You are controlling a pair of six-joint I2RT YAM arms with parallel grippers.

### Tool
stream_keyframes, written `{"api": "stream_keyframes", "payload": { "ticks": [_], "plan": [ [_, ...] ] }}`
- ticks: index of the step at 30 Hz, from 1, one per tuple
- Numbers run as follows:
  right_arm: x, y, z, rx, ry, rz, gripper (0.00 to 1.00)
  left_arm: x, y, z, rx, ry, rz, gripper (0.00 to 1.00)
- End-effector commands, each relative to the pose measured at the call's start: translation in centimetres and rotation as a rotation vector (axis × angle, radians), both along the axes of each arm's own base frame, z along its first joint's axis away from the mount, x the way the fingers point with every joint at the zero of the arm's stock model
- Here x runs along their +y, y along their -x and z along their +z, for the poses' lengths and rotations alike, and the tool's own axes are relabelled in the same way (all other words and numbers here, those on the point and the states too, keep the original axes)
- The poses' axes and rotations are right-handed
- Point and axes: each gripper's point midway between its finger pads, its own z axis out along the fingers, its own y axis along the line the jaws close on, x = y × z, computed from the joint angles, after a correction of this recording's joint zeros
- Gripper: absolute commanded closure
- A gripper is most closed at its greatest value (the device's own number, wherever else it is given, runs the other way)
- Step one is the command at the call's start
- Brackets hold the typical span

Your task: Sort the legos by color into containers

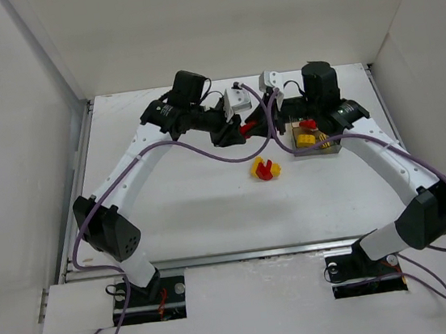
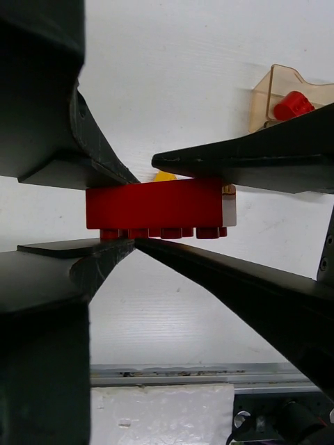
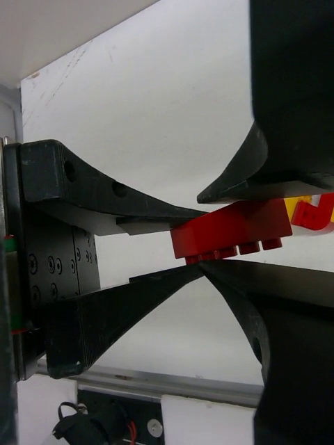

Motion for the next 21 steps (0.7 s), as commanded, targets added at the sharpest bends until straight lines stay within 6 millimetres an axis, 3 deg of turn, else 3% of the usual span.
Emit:
{"api": "stream_keyframes", "payload": {
  "ticks": [1,2,6,9,13,15,16,17,20,21],
  "plan": [
    [0.4,-0.5,3.3,-0.106,-0.048,0.010,0.61,-0.3,1.0,1.3,-0.008,0.030,-0.042,1.00],
    [0.4,-0.4,3.1,-0.097,-0.044,0.010,0.54,-0.3,1.0,1.3,-0.008,0.030,-0.042,1.00],
    [0.2,0.0,2.2,-0.068,-0.026,0.012,0.54,-0.2,0.9,1.3,-0.012,0.025,-0.035,1.00],
    [-0.2,0.0,1.7,-0.041,-0.015,0.003,0.63,-0.2,0.9,1.3,-0.012,0.025,-0.035,1.00],
    [-0.5,-0.1,0.6,-0.009,0.011,0.008,0.94,-0.3,0.4,1.4,-0.025,0.025,-0.015,1.00],
    [-0.9,-0.4,0.8,-0.007,0.015,-0.010,0.92,-0.3,0.3,1.5,-0.025,0.031,-0.010,1.00],
    [-1.0,-0.2,0.4,0.013,0.023,-0.010,0.56,-0.3,0.3,1.5,-0.025,0.031,-0.010,1.00],
    [-1.3,-0.5,0.2,0.022,0.031,-0.027,0.42,0.0,-0.2,1.4,-0.028,0.025,0.007,1.00],
    [-1.8,-0.8,-0.3,0.035,0.047,-0.035,0.25,0.0,-0.5,1.5,-0.040,0.025,0.015,1.00],
    [-1.8,-0.8,-0.7,0.031,0.052,-0.032,0.25,0.0,-0.5,1.5,-0.040,0.025,0.015,1.00]
  ]
}}
